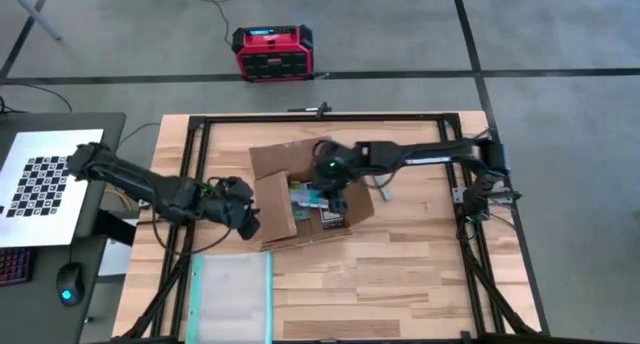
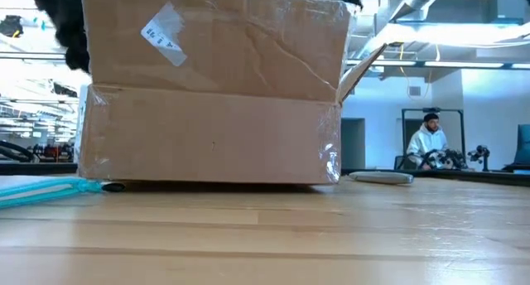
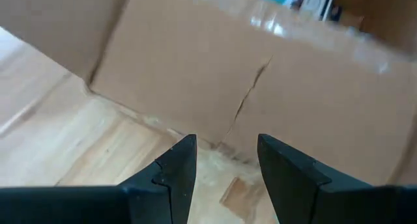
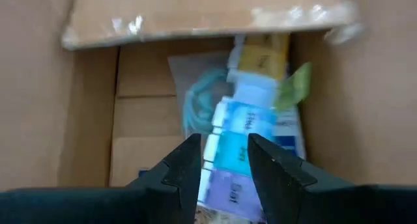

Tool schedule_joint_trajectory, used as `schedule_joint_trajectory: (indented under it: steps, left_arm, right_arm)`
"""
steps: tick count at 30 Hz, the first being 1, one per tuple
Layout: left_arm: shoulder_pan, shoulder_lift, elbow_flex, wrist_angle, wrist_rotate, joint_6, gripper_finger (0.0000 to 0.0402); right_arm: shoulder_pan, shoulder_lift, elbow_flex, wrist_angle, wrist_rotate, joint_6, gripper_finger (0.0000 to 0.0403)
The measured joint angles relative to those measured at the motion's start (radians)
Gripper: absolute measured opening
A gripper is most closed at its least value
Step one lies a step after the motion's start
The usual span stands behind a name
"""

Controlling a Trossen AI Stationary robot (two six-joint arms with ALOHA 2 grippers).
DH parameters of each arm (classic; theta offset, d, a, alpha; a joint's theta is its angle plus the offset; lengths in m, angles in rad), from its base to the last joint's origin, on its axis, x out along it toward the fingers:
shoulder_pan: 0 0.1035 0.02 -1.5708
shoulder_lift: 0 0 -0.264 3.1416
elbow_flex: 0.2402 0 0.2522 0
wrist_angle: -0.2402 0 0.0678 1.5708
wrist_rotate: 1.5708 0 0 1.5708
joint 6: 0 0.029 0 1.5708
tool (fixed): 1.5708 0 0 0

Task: Unpack boxes
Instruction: Open the cardboard box using the gray cutter

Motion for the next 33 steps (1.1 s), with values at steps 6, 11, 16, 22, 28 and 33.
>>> schedule_joint_trajectory:
  steps: [6, 11, 16, 22, 28, 33]
  left_arm:
    - [-0.027, -0.006, -0.170, 0.177, -0.002, 0.032, 0.0146]
    - [-0.089, -0.042, -0.236, 0.234, -0.006, 0.026, 0.0146]
    - [-0.110, -0.052, -0.303, 0.272, 0.040, 0.081, 0.0146]
    - [-0.059, -0.055, -0.392, 0.492, 0.022, 0.143, 0.0146]
    - [0.025, -0.055, -0.397, 0.651, 0.020, 0.289, 0.0146]
    - [0.109, -0.055, -0.396, 0.753, 0.018, 0.396, 0.0146]
  right_arm:
    - [0.025, 0.127, 0.010, 0.140, 0.000, 0.032, 0.0118]
    - [0.054, 0.215, 0.009, 0.253, 0.000, 0.020, 0.0118]
    - [0.072, 0.231, 0.010, 0.383, -0.002, 0.036, 0.0118]
    - [0.074, 0.229, 0.010, 0.534, -0.002, 0.036, 0.0118]
    - [0.092, 0.228, 0.053, 0.648, -0.001, 0.062, 0.0118]
    - [0.121, 0.244, 0.116, 0.709, -0.001, 0.084, 0.0118]
